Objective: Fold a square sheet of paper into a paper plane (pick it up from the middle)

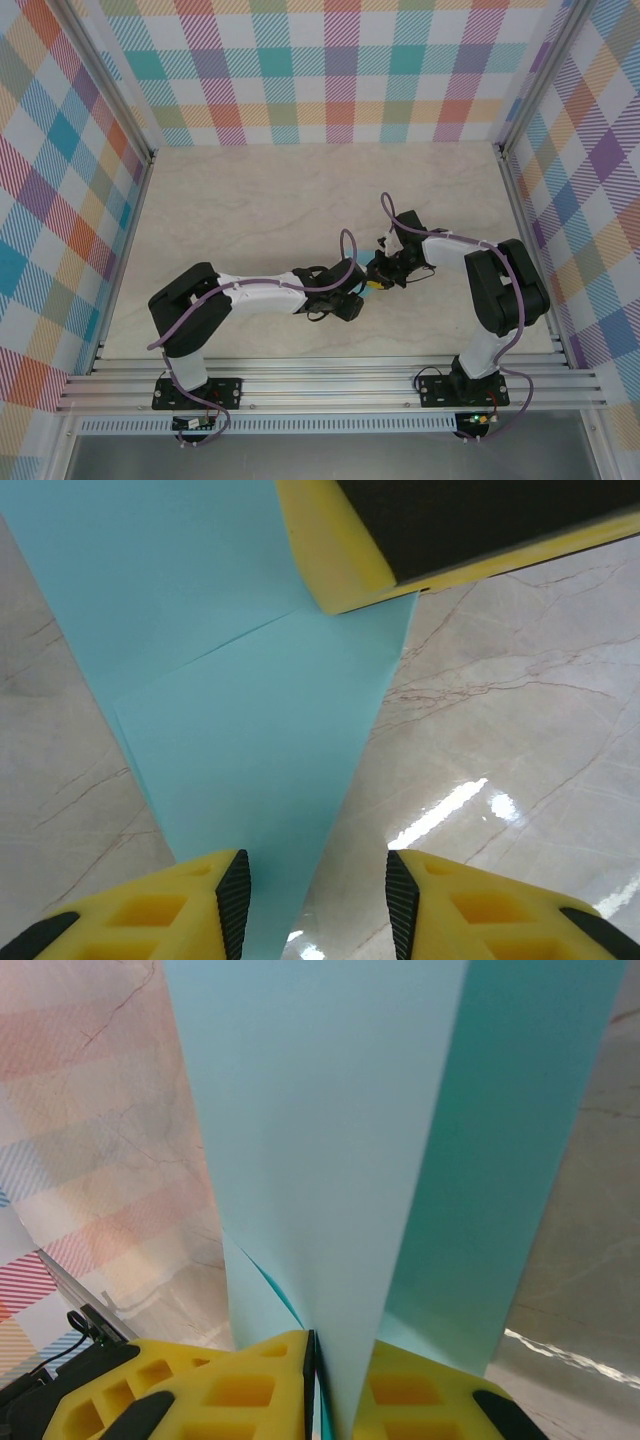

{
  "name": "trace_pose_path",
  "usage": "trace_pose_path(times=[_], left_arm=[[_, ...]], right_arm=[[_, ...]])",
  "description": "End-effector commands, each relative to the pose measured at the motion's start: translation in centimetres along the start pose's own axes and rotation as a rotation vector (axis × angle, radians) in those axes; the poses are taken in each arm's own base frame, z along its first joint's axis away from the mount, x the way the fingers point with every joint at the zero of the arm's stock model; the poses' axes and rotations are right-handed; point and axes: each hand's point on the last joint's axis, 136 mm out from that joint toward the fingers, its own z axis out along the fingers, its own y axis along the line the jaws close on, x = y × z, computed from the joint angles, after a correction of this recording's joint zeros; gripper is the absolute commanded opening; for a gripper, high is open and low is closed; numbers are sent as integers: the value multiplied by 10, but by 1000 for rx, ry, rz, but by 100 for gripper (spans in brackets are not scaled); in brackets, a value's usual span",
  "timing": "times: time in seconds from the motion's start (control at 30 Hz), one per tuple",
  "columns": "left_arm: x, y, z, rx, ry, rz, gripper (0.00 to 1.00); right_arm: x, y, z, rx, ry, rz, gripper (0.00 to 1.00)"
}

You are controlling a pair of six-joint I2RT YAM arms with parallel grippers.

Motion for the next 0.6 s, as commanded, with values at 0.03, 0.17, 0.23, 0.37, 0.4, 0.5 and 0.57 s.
trace_pose_path(times=[0.03,0.17,0.23,0.37,0.4,0.5,0.57], left_arm=[[-1,4,2,-47,-7,28,42],[1,8,7,-73,6,39,43],[1,7,8,-69,4,39,41],[-1,6,7,-68,-3,37,34],[-1,6,7,-67,-1,38,32],[0,8,7,-74,2,37,29],[0,8,7,-76,3,38,26]], right_arm=[[1,8,-4,-12,3,-5,15],[0,10,-4,-16,4,-6,15],[0,10,-4,-17,4,-7,15],[0,9,-4,-16,5,-4,15],[1,9,-4,-15,6,-5,15],[1,9,-4,-15,7,-5,15],[1,9,-4,-15,7,-5,15]])
